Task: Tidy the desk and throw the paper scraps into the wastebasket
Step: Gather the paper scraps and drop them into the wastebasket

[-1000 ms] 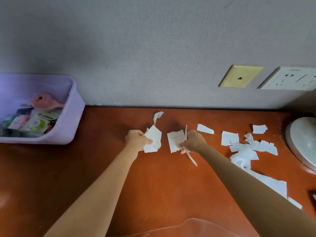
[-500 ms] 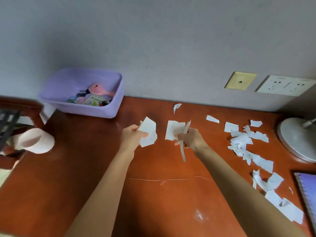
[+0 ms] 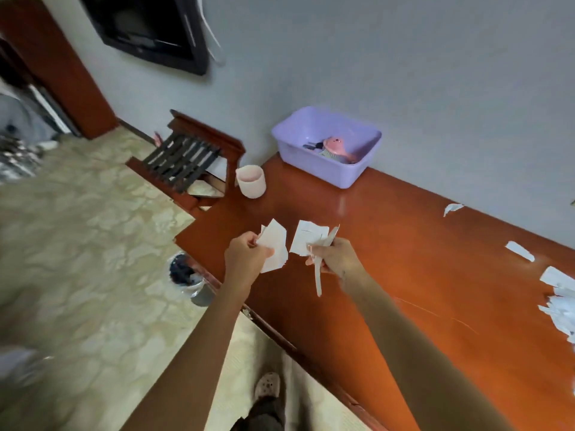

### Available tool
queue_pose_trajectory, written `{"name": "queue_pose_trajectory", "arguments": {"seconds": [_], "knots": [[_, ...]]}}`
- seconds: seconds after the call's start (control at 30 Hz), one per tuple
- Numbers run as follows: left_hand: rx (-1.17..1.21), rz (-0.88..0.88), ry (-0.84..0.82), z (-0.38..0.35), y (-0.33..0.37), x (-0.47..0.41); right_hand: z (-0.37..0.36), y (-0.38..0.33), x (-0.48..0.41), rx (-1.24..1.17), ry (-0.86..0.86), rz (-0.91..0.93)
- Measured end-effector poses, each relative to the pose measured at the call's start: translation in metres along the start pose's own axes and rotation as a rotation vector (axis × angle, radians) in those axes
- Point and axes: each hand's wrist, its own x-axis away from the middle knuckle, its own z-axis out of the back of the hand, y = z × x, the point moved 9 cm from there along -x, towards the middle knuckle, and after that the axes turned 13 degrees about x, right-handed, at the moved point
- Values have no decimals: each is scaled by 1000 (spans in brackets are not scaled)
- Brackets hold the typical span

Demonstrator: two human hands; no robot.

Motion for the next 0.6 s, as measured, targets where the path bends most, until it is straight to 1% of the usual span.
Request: {"name": "queue_pose_trajectory", "arguments": {"seconds": [0.07, 0.2, 0.3, 0.47, 0.53, 0.6], "knots": [[-1, 12, 54, 35, -5, -8, -33, -16, -3, 27, -24, 26], [23, 57, 93, 94, -25, -38, -98, -45, -17, 90, -72, 43], [59, 82, 99, 136, -43, -80, -155, -70, -39, 140, -105, 47], [93, 134, 94, 209, -74, -188, -263, -115, -107, 152, -106, 43], [54, 165, 64, 242, -93, -244, -316, -130, -144, 124, -89, -1], [17, 202, 36, 272, -112, -295, -365, -141, -179, 104, -87, -81]]}}
